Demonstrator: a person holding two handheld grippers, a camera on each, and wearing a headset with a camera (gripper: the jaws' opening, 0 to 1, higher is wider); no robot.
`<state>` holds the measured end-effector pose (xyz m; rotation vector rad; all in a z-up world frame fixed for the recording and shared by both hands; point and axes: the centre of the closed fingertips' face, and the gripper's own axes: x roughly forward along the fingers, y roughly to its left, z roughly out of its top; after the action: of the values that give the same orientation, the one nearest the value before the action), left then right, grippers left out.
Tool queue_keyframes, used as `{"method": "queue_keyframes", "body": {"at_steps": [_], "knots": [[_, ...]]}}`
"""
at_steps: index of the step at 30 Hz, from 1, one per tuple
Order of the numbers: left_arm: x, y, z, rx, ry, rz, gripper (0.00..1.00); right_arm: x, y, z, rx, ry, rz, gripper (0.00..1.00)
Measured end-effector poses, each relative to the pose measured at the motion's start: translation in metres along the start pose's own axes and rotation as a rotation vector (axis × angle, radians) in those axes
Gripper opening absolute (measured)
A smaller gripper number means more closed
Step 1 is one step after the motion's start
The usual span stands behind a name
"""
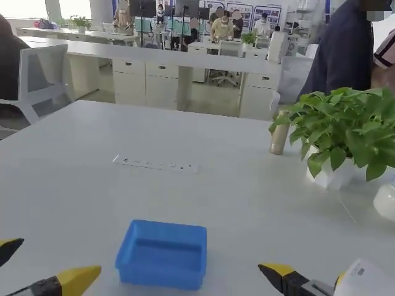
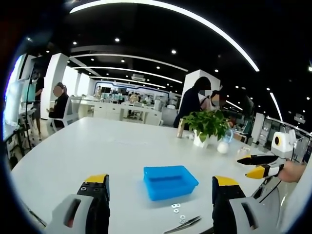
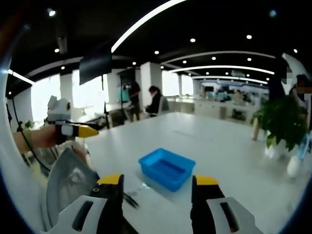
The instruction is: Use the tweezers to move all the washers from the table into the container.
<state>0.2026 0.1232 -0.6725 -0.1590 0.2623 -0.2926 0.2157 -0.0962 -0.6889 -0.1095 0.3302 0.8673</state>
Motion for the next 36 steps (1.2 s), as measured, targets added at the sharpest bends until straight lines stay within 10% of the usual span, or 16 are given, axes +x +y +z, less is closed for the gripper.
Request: {"method": "queue_keyframes", "body": {"at_steps": [14,28,32,36], "knots": [[0.007,0.041,0.005,0.047,0.052,-0.148,0.86,0.044,0.000,0.019,0.100,-0.042,-0.146,0.53],[0.015,0.024,-0.032,0.109,0.169,-0.468,0.68,0.056,0.018,-0.004,0.157,0.012,-0.295,0.48],[0.021,0.014,-0.045,0.087,0.198,-0.554,0.56,0.059,0.020,-0.014,0.115,0.064,-0.275,0.42],[0.031,0.010,-0.072,0.096,0.283,-0.627,0.39,0.065,0.028,-0.047,-0.019,0.249,-0.169,0.32]]}}
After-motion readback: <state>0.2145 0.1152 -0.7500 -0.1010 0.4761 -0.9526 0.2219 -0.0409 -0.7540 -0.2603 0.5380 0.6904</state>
